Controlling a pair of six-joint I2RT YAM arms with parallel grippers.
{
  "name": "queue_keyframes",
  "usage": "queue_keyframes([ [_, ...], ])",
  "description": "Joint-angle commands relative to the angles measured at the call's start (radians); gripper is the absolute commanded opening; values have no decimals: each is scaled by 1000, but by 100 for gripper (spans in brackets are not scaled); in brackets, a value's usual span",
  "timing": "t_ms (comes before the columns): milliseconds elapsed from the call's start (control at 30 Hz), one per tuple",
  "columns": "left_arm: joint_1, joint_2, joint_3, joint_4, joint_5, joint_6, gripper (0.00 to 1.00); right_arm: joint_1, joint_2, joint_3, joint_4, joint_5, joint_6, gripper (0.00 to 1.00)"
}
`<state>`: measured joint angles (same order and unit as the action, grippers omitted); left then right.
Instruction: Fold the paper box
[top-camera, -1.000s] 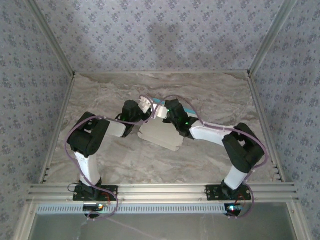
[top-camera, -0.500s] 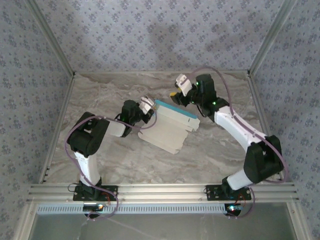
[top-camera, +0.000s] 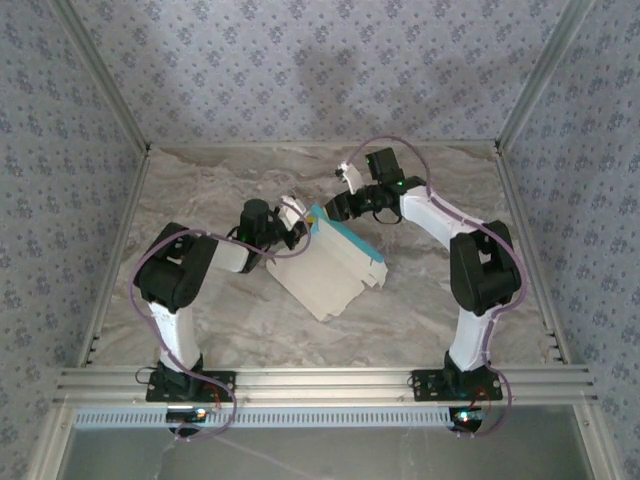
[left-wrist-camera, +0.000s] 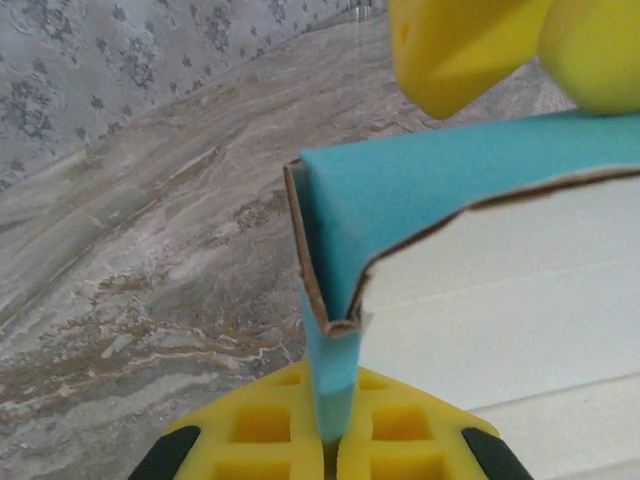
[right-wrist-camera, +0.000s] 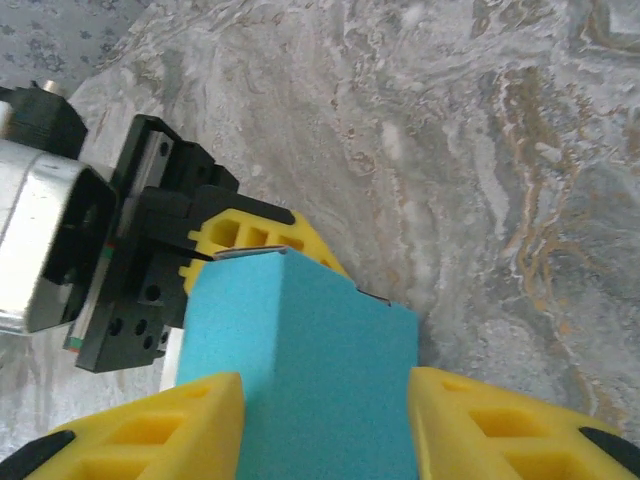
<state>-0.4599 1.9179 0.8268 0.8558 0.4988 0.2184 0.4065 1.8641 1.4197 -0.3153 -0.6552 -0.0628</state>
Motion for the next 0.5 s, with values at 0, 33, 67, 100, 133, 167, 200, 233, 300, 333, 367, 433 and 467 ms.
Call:
queue_keyframes([
  [0,-3,6,57,-4,73,-1,0,8,20,41,-28,-61,36,49],
  [33,-3,9,65,-12,77,-1,0,9,28,42,-30,-65,39,48],
  [67,-3,10,70,-17,77,-2,0,9,34,44,-30,-69,41,48],
  [100,-3,11,74,-24,77,-1,0,9,41,45,-31,-72,44,48],
  [133,-5,12,76,-27,78,-1,0,9,44,43,-26,-75,51,48],
  [167,-6,12,77,-29,81,3,0,9,47,42,-22,-80,55,48],
  [200,-9,12,78,-32,83,8,0,10,52,45,-23,-86,58,48],
  [233,-11,12,78,-37,83,13,0,11,60,53,-31,-86,58,48],
  [300,-20,12,80,-49,83,24,0,15,74,68,-47,-85,61,48],
  [333,-25,11,82,-60,84,34,0,15,81,74,-54,-86,62,49],
  [367,-29,11,86,-70,86,41,0,17,84,78,-56,-85,66,50],
  [433,-39,10,87,-83,85,54,0,18,90,83,-53,-79,78,50],
  [467,-42,11,87,-85,86,56,0,20,92,85,-56,-69,80,50],
])
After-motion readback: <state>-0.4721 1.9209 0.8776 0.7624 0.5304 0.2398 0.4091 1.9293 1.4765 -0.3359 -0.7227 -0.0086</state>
